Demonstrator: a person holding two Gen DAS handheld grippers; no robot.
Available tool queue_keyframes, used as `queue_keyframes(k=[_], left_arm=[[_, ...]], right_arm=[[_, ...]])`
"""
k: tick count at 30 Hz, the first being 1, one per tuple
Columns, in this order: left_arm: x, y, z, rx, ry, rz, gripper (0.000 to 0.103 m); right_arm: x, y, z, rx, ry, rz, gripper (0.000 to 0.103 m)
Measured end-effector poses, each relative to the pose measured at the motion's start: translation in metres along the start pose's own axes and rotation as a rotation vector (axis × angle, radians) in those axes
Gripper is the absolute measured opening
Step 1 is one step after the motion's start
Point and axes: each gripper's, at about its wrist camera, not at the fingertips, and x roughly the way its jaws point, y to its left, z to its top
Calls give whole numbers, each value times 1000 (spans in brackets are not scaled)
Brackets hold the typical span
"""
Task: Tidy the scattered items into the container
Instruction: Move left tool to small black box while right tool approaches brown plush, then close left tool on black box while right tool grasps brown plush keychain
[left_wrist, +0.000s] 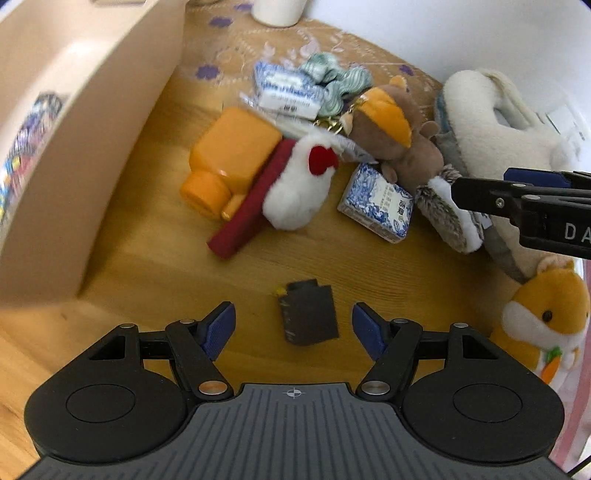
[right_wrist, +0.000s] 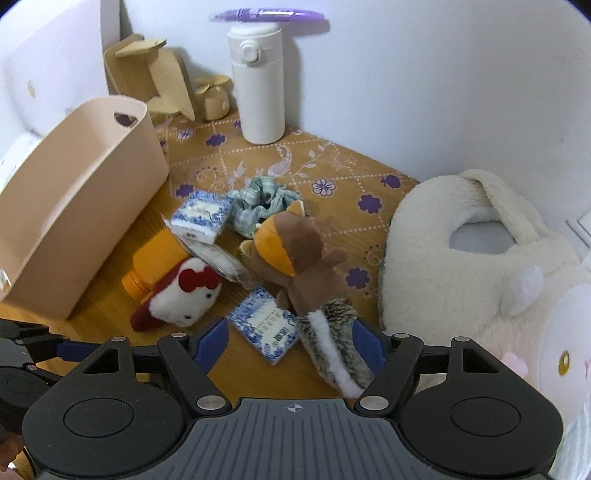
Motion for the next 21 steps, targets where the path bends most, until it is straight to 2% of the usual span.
queue_keyframes(k=[3, 7, 17, 21], left_arm=[[6, -3, -5, -55, 2, 8, 71], [15, -9, -12, -119, 0, 61, 71], [31, -11, -11, -213, -4, 150, 72], [31, -14, -9, -213, -26, 169, 72]], right_arm=[[9, -5, 4, -50, 10, 14, 76], [21, -11, 13, -85, 20, 60, 76], [55, -22, 29, -128, 37, 101, 76], [71, -21, 34, -151, 55, 105, 75]])
